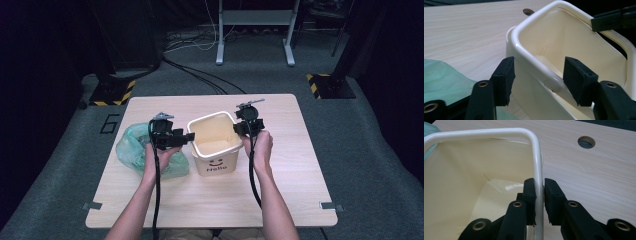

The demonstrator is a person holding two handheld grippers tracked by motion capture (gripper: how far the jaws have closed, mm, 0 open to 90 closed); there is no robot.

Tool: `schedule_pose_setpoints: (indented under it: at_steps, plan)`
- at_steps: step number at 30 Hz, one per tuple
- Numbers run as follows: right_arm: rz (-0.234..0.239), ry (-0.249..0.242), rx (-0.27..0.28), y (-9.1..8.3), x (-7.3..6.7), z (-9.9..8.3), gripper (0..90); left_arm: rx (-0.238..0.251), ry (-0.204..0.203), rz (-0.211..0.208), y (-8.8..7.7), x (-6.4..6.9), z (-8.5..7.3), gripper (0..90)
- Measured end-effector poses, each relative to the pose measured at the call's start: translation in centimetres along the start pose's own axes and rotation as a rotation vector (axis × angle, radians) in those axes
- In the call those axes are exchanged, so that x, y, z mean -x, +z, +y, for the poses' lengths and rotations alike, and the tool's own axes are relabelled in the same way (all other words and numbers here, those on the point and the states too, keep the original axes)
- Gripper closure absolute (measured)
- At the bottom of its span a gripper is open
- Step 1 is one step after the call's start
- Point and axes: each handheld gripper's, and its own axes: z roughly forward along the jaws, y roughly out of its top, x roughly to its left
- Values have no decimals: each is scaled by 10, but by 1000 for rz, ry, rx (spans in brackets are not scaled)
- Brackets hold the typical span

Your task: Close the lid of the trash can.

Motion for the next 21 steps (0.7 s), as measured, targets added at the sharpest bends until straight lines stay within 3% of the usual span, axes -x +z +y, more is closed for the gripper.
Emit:
schedule_pose_setpoints:
  at_steps: [21]
  plan:
    - [17,5,10,-3,-1,-5,763,-9,-14,47,11,-3,12,573]
